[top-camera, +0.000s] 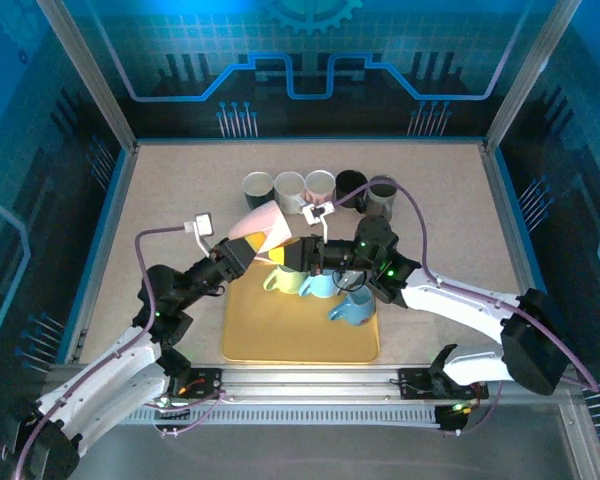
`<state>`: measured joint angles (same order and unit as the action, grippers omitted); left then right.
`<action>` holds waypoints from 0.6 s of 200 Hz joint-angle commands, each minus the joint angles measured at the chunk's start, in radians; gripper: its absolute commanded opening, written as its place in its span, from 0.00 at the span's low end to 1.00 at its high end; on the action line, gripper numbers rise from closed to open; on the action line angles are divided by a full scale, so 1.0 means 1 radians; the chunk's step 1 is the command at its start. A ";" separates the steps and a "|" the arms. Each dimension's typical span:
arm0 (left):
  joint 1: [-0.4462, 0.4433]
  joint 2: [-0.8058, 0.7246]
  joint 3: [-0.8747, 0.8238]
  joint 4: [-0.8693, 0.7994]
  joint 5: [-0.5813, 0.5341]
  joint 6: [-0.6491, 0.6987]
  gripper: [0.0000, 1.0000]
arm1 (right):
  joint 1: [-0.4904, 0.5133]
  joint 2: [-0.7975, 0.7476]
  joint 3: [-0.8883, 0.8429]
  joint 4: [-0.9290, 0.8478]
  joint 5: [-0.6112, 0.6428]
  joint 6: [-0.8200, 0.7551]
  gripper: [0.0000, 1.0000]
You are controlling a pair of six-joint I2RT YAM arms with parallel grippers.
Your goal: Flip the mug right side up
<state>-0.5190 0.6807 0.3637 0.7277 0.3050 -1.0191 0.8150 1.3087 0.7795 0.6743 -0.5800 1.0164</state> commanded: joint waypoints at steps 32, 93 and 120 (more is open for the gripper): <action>-0.015 -0.021 -0.006 0.044 0.052 -0.017 0.77 | -0.010 -0.043 0.021 -0.017 0.076 -0.054 0.00; -0.015 -0.084 0.036 -0.149 0.026 0.028 0.99 | -0.007 -0.088 0.026 -0.116 0.094 -0.132 0.00; -0.015 -0.147 0.062 -0.323 -0.026 0.076 0.99 | -0.007 -0.127 0.027 -0.195 0.117 -0.192 0.00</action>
<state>-0.5274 0.5915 0.3702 0.5415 0.3248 -1.0050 0.8165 1.2488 0.7795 0.5037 -0.5198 0.9112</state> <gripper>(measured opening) 0.988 0.170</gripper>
